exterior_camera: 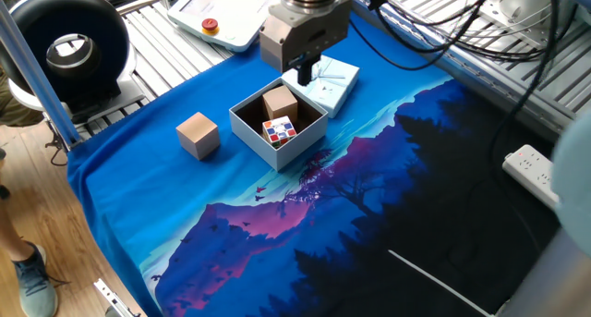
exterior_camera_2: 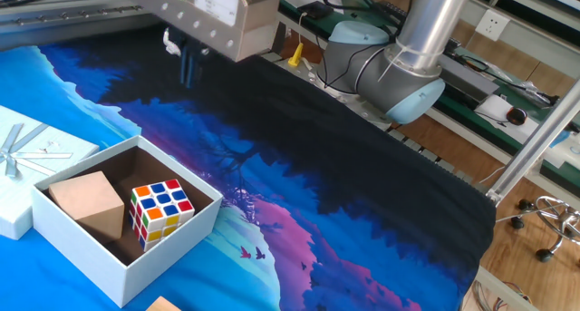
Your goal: Take everything out of the gift box
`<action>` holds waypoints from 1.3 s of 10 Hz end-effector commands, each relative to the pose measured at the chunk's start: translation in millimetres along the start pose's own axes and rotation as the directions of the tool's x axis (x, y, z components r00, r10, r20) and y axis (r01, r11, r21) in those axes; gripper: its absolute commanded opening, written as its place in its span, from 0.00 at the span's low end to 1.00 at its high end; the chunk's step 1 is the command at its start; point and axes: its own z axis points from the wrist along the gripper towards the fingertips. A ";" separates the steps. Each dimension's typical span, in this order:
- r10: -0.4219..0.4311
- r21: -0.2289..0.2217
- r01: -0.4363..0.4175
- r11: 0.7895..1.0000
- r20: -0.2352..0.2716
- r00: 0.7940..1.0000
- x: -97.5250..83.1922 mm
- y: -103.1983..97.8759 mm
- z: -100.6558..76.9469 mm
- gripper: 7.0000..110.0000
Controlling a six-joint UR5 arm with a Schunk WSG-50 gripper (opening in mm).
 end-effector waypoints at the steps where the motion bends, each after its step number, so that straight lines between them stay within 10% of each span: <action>1: -0.008 0.006 0.008 1.000 0.051 0.999 -63.7 0.0 37.0 0.00; 3: -0.055 -0.013 0.057 0.998 0.120 0.991 -117.8 9.4 85.8 0.15; 5: -0.054 0.036 0.052 0.998 0.059 0.997 -107.7 14.1 88.1 0.15; 6: -0.050 0.037 0.048 0.998 0.064 0.997 -106.6 15.6 84.9 0.36; 10: -0.052 0.040 0.049 0.998 0.077 0.996 -99.0 22.5 86.9 0.36; 11: -0.056 0.022 0.055 0.998 0.061 0.997 -85.5 25.7 85.2 0.57; 13: 0.011 0.072 -0.014 0.997 0.030 0.999 -61.3 -0.5 85.0 0.57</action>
